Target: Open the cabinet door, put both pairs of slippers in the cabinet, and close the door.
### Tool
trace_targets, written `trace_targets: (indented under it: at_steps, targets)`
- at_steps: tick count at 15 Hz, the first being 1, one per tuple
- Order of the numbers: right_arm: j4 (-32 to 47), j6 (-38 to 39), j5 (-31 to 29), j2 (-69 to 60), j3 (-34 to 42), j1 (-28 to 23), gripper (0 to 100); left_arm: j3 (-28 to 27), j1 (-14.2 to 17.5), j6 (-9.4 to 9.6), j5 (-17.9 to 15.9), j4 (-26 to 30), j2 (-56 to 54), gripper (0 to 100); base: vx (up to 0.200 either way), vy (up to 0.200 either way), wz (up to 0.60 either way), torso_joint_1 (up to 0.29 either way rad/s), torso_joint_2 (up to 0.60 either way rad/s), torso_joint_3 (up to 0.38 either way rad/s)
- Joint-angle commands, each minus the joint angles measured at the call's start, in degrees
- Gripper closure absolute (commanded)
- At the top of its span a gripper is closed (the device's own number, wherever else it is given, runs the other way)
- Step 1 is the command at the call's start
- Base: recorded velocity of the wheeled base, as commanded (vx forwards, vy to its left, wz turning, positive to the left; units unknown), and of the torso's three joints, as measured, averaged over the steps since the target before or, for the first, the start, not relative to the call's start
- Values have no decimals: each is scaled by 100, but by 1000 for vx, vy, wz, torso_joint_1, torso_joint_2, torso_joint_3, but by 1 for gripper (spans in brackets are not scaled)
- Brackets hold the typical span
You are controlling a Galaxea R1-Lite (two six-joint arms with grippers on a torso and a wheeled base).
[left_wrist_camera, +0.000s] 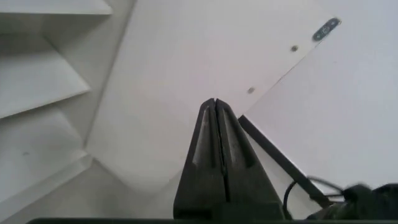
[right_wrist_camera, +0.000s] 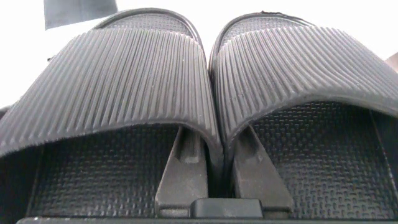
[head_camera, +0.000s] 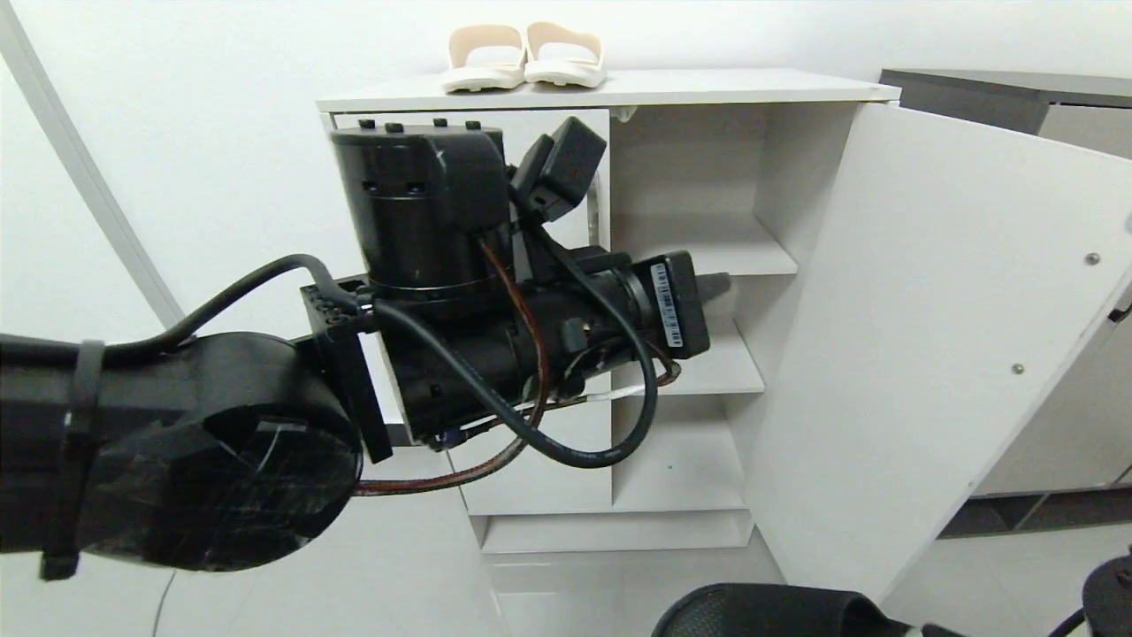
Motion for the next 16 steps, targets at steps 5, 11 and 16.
trace_targets:
  at_steps: [5,11,16]
  targets:
    - [-607,1084,-1546,1145,-948,-628,100,1968,536,386,233,157,-2157,100,0,0,0,0,0,0]
    - [-2031,1708,-3198,2586,-1502,-646,100,3400,1977,1775,1727,1616,-5049,100,0,0,0,0,0,0]
    - [-2031,1822,-3866,3061,-1889,-892,100,3954,3726,2355,2255,2768,-7290,100,0,0,0,0,0,0]
